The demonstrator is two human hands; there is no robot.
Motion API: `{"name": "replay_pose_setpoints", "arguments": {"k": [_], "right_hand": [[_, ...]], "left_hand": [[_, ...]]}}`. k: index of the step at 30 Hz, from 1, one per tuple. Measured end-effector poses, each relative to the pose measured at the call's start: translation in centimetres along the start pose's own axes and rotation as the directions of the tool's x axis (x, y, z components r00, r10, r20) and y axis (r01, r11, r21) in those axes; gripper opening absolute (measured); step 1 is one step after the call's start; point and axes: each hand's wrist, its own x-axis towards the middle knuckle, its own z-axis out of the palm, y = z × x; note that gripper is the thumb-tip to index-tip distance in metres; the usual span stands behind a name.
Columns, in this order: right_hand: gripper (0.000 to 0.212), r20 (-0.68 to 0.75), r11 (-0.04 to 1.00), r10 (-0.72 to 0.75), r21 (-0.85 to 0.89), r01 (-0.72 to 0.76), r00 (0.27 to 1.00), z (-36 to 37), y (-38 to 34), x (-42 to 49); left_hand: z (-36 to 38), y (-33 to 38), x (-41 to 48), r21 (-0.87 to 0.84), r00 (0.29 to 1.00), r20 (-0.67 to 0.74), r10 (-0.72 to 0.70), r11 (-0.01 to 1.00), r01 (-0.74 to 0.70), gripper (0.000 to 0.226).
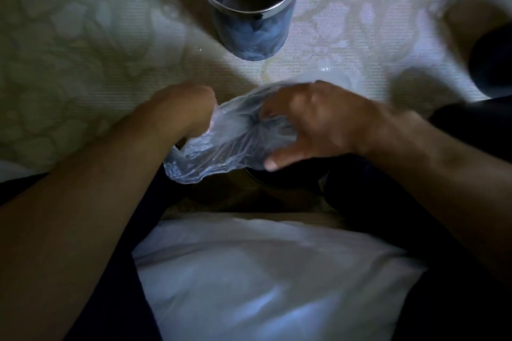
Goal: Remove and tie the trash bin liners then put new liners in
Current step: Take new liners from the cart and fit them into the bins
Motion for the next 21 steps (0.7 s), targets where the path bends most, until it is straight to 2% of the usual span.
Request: {"name": "replay_pose_setpoints", "arguments": {"k": [1,2,4,5,7,8,9,10,11,12,13,14,15,17,19,21], "right_hand": [[0.073,0.068,0.995,0.03,-0.099,-0.023,0.997,1.3,0.2,0.0],[0.066,0.11,0.982,0.063,-0.185,-0.042,0.992,2.5,0.7,0.1],[0.035,0.125,0.972,0.102,-0.226,-0.071,0.987,3.9,1.7,0.2],[0.028,0.132,0.965,0.125,-0.247,-0.089,0.983,4.3,2.3,0.4],[0.022,0.074,0.966,0.07,-0.254,-0.049,0.995,4.8,2.6,0.5],[0.019,-0.054,0.974,-0.024,-0.227,0.012,0.998,5.2,2.8,0.6],[0.017,-0.169,0.974,-0.132,-0.204,0.097,0.977,5.6,2.9,0.6],[0.024,-0.231,0.959,-0.229,-0.22,0.179,0.946,5.8,2.7,0.6],[0.034,-0.246,0.943,-0.283,-0.247,0.222,0.927,5.8,2.7,0.4],[0.041,-0.238,0.928,-0.322,-0.273,0.255,0.916,5.7,2.7,0.3],[0.044,-0.19,0.923,-0.332,-0.266,0.277,0.924,5.6,2.8,0.0],[0.049,-0.099,0.938,-0.281,-0.238,0.252,0.954,5.2,2.7,-0.2],[0.056,0.006,0.964,-0.19,-0.186,0.188,0.982,4.8,2.7,-0.5],[0.064,0.133,0.989,-0.044,-0.132,0.061,0.99,4.6,2.8,-0.9],[0.039,0.187,0.993,0.042,-0.118,-0.02,0.982,4.9,3.3,-1.1],[0.012,0.204,0.993,0.062,-0.113,-0.039,0.977,5.2,3.3,-1.2]], "left_hand": [[0.0,0.0,-0.1,0.002,1.0,0.003,0.001,1.0,-0.001,0.017],[-0.1,0.1,-0.2,0.003,1.0,0.008,-0.007,1.0,0.007,0.018],[-0.2,0.1,-0.5,0.009,1.0,-0.003,-0.019,1.0,0.019,0.021],[-0.3,0.1,-0.7,0.017,0.999,-0.026,-0.025,1.0,0.025,0.022],[-0.4,0.9,-1.6,0.001,0.993,-0.114,-0.03,1.0,0.03,0.026],[-0.6,1.7,-2.1,-0.026,0.98,-0.198,-0.029,0.999,0.024,0.033],[-0.9,2.8,-3.1,-0.044,0.944,-0.329,-0.014,0.999,0.0,0.042],[-1.3,4.2,-4.1,-0.045,0.865,-0.499,0.042,0.996,-0.075,0.047],[-1.6,5.5,-5.2,-0.019,0.739,-0.658,0.145,0.978,-0.209,0.045],[-1.7,6.6,-6.1,0.018,0.616,-0.741,0.269,0.924,-0.382,0.039],[-1.4,7.3,-6.6,0.026,0.557,-0.737,0.383,0.839,-0.543,0.033],[-0.8,7.6,-6.9,-0.013,0.57,-0.667,0.48,0.757,-0.653,0.027],[0.0,7.7,-7.0,-0.058,0.609,-0.573,0.548,0.715,-0.697,0.022],[1.9,7.1,-6.4,-0.054,0.702,-0.402,0.587,0.75,-0.659,0.017],[3.2,6.3,-5.5,0.006,0.78,-0.237,0.58,0.803,-0.596,0.017],[3.7,6.3,-5.2,-0.016,0.796,-0.126,0.592,0.801,-0.598,0.01]]}}
